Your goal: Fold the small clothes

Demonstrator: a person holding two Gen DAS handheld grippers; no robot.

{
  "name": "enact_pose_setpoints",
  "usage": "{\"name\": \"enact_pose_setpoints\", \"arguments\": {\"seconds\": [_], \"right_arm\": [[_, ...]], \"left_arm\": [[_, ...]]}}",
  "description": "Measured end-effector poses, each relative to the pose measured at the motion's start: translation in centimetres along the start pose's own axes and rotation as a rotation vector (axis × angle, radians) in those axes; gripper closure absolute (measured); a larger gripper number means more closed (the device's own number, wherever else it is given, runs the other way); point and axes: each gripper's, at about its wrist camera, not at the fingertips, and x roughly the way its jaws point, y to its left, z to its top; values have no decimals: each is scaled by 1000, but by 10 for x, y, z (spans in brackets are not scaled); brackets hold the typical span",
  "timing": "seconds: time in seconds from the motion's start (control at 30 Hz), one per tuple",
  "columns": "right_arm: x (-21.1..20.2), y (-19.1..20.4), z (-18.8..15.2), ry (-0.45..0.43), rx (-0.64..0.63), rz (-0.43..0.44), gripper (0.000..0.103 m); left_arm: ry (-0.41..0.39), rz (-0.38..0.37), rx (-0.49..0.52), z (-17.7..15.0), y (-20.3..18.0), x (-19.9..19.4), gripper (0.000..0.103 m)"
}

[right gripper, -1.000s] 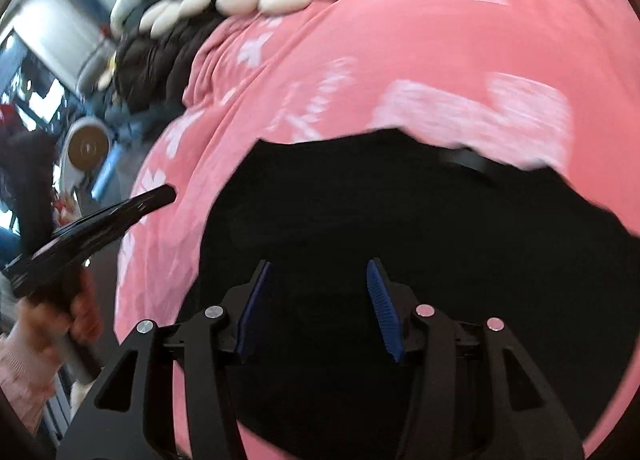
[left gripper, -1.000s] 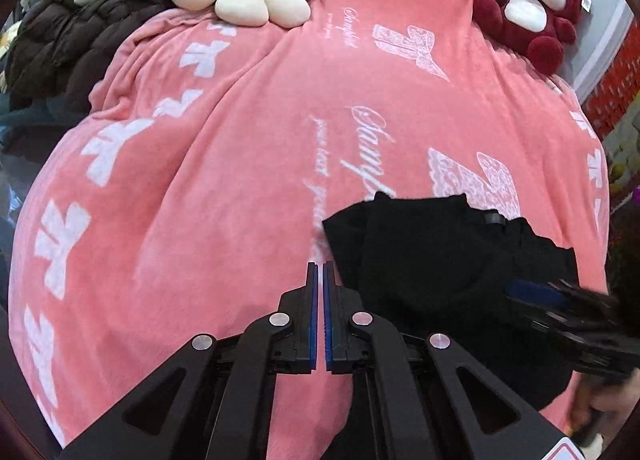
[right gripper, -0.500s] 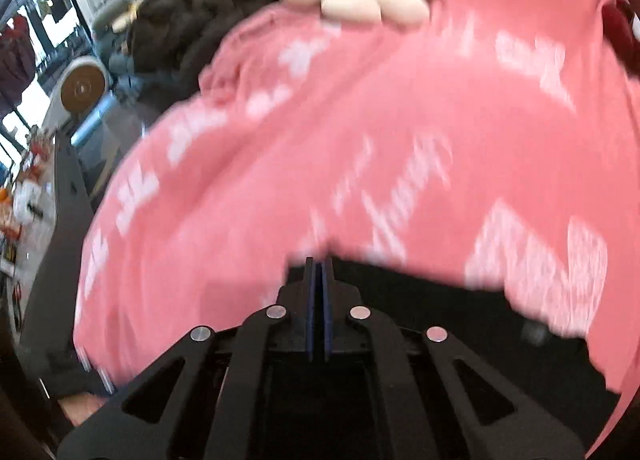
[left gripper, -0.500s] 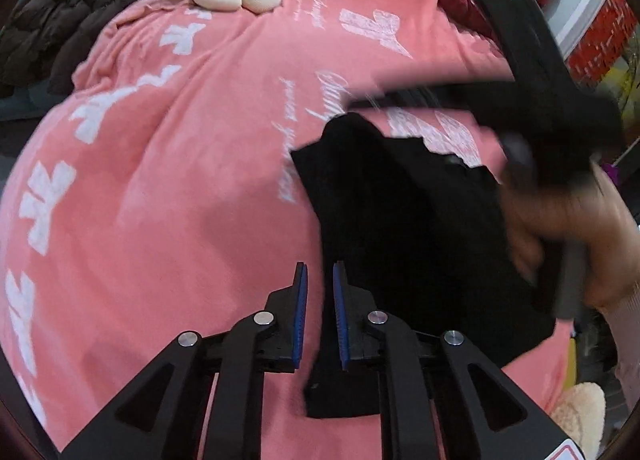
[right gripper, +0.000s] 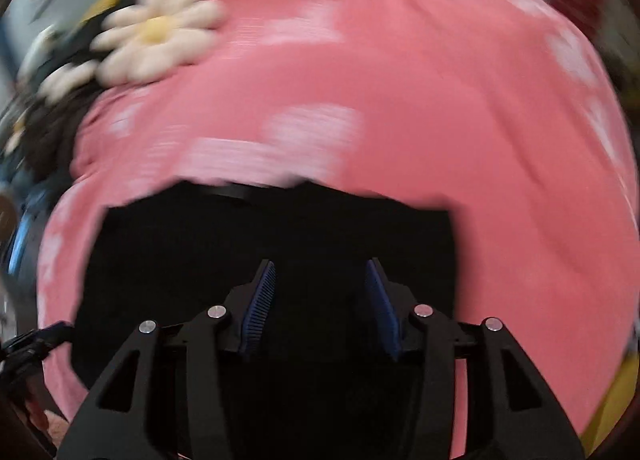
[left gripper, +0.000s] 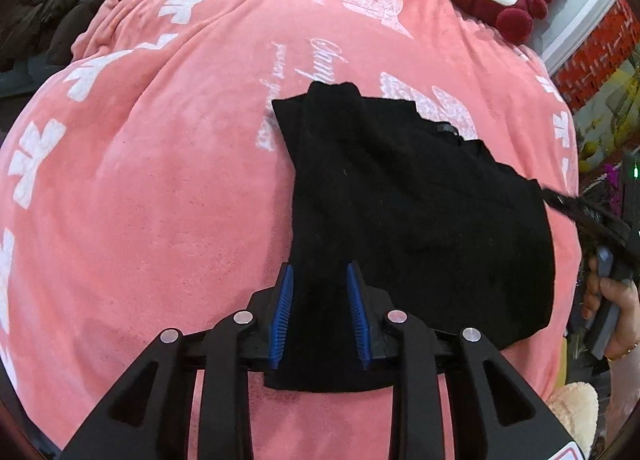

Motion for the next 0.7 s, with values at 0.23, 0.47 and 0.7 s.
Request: {"name": "enact_pose_setpoints", "arguments": {"seconds": [0.23,0.47,0.7], "right_arm": [[30,-34,12,73,35,136,101],[12,-32,39,-35,2,121,99],[22,-47,2,27,44,54,48]], "left_arm": [[31,44,19,-3,-21,21,97],[-67,72,-98,25,1,-5,103],[-55,54,-85,50,-5,4,49]]}}
